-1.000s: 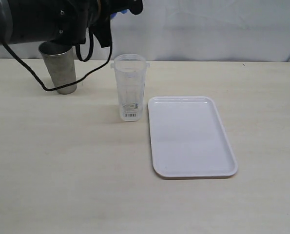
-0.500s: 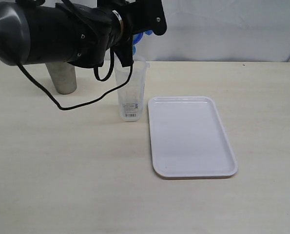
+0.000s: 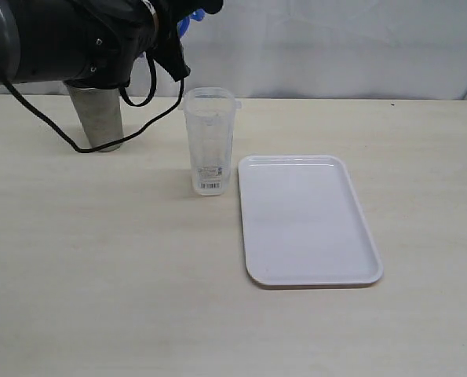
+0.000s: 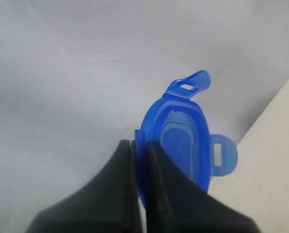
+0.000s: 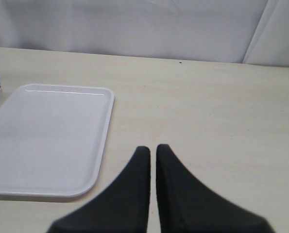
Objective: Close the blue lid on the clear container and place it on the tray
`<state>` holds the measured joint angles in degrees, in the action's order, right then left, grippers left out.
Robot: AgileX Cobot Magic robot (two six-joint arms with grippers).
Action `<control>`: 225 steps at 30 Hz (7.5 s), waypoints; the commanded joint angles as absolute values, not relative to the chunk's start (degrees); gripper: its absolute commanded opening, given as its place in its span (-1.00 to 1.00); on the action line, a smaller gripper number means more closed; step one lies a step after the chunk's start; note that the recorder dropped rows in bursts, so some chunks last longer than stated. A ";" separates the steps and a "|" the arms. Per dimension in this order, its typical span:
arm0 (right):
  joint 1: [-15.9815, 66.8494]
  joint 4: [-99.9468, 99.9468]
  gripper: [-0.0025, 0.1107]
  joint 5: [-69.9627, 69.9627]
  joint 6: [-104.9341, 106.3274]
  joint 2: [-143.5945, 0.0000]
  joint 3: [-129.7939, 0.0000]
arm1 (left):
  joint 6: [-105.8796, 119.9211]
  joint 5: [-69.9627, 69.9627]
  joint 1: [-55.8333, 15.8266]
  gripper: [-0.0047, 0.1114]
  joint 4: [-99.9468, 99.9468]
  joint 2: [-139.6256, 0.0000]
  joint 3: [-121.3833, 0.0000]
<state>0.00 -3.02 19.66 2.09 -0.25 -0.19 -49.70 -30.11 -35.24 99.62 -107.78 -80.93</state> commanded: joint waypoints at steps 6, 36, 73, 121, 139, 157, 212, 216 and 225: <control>-0.40 -3.32 -0.88 19.62 2.12 0.00 0.00 | -51.03 -22.38 -36.32 -0.92 99.77 -107.57 -81.30; -0.40 -3.20 -0.88 19.62 2.12 0.00 0.00 | -45.66 -31.51 -39.48 -0.92 99.95 -110.42 -81.30; -0.40 -3.20 -0.88 19.62 2.12 0.00 0.00 | -34.26 -34.67 -43.90 -0.92 94.84 -110.42 -81.30; -0.40 -3.20 -0.88 19.62 2.12 0.00 0.00 | -29.80 -37.78 -46.67 -0.92 88.02 -110.32 -81.30; -0.40 -3.20 -0.88 19.62 2.12 0.00 0.00 | -23.54 -41.12 -49.05 -0.92 80.16 -110.32 -81.30; -0.40 -3.20 -0.88 19.62 2.12 0.00 0.00 | -22.07 -41.60 -50.66 -0.92 75.82 -110.32 -81.30; -0.40 -3.20 -0.88 19.62 2.12 0.00 0.00 | -11.85 -37.35 -50.66 -0.92 56.88 -110.42 -81.30; -0.40 -3.20 -0.88 19.62 2.12 0.00 0.00 | -11.64 -37.00 -50.66 -0.92 56.34 -110.42 -81.30; -0.40 -3.20 -0.88 19.62 2.12 0.00 0.00 | -10.73 -40.08 -50.55 -0.92 56.49 -110.42 -81.30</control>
<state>0.00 -3.02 19.66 2.09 -0.25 -0.19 -11.06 -38.84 -50.58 57.63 -110.57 -80.97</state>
